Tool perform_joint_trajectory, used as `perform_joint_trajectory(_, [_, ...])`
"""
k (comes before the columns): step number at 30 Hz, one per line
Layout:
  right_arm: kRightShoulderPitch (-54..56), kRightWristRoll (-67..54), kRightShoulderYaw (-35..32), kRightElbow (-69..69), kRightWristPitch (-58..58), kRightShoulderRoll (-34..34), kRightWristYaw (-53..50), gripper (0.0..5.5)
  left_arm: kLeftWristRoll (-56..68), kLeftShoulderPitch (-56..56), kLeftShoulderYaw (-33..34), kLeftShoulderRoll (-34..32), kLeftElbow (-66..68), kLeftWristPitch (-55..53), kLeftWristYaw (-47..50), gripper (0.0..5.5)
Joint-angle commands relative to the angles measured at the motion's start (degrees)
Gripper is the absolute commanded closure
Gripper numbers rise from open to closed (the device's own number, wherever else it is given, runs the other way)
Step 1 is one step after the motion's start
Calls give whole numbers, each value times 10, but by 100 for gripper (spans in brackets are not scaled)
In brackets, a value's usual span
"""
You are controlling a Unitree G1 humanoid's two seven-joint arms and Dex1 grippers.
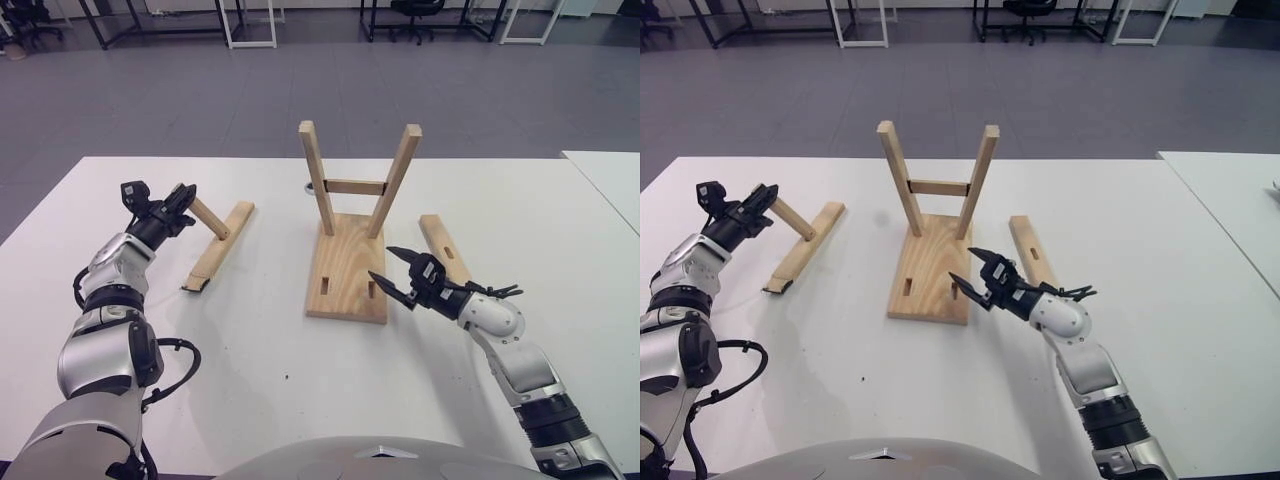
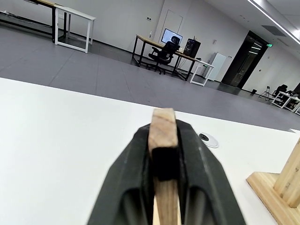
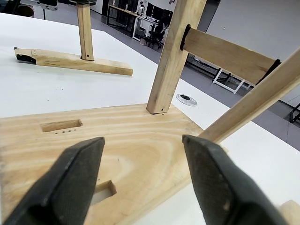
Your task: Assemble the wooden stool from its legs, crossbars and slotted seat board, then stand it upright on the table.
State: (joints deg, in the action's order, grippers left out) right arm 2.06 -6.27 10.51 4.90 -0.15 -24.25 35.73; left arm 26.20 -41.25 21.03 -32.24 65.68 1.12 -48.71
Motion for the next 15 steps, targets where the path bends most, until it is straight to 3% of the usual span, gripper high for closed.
perform_joint_trajectory(1, [2,11,1,-4,2,-5,5,239,-31,7,-12,-1,4,6,1,509])
perform_joint_trajectory(7, [9,25,2,-13,-8,-6,2,239,-99,58,-65,-15,-31,6,48,509])
perform_joint_trajectory(15, [37,39,-4,-39,-26,-1,-5,239,-120,113,-109,46,-46,-31,101,509])
